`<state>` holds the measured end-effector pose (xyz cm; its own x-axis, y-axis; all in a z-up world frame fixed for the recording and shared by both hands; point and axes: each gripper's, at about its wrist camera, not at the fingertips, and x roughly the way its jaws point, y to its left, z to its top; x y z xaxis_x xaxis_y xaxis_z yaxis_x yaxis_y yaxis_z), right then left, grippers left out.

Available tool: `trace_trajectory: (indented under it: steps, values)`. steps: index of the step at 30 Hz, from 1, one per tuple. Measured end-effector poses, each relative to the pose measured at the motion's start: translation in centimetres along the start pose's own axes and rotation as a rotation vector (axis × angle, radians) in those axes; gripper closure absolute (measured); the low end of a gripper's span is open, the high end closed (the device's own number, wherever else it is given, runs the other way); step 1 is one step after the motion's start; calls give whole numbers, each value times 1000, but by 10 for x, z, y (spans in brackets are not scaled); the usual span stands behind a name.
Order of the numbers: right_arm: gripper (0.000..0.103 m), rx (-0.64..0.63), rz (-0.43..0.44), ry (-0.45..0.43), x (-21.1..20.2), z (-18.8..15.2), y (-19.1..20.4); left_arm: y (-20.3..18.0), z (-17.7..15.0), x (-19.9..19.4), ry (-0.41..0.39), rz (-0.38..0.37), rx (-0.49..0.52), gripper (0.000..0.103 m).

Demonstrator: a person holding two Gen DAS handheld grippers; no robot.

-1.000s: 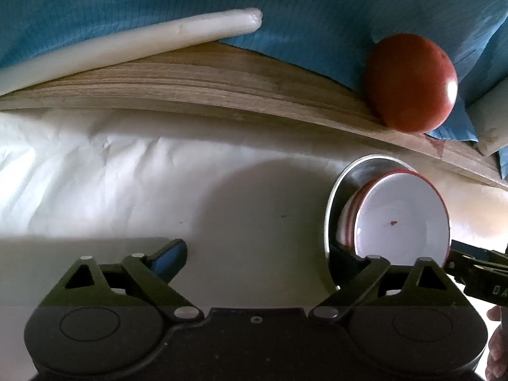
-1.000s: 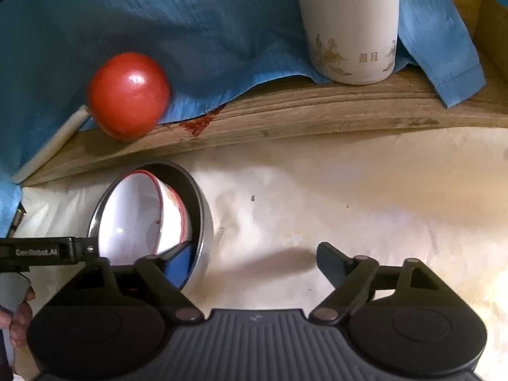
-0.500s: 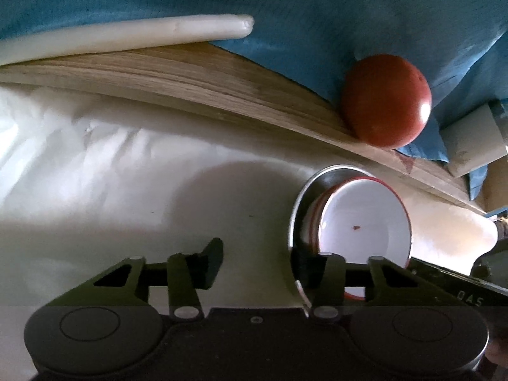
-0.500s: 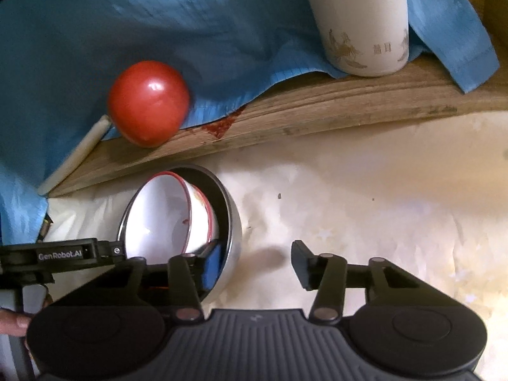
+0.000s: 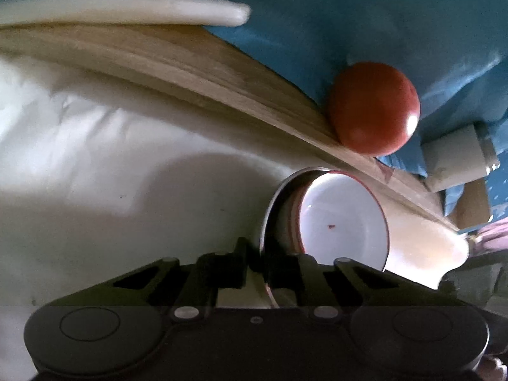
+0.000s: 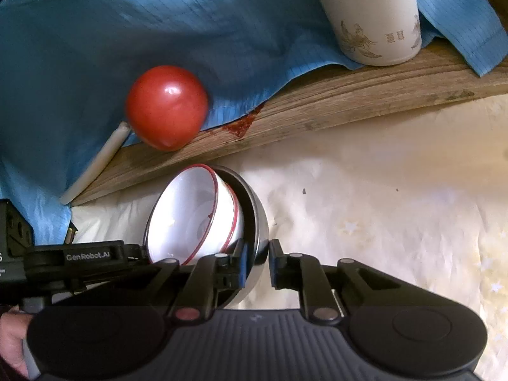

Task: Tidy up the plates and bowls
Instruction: 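Close both grippers on the rim of the steel bowl, then lift the steel bowl with nested bowls toward the plate stack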

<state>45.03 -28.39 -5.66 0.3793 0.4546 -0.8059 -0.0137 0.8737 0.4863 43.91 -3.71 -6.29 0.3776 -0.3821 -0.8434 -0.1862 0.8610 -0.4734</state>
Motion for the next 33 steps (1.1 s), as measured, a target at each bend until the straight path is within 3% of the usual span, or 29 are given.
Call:
trace_trajectory:
  steps: [10, 33]
  values:
    - [89, 29, -30, -21, -10, -8, -8, -21, -9, 3, 4, 17, 47, 92]
    - [89, 112, -75, -121, -66, -26, -45, -83, -29, 5, 0, -42, 150, 92]
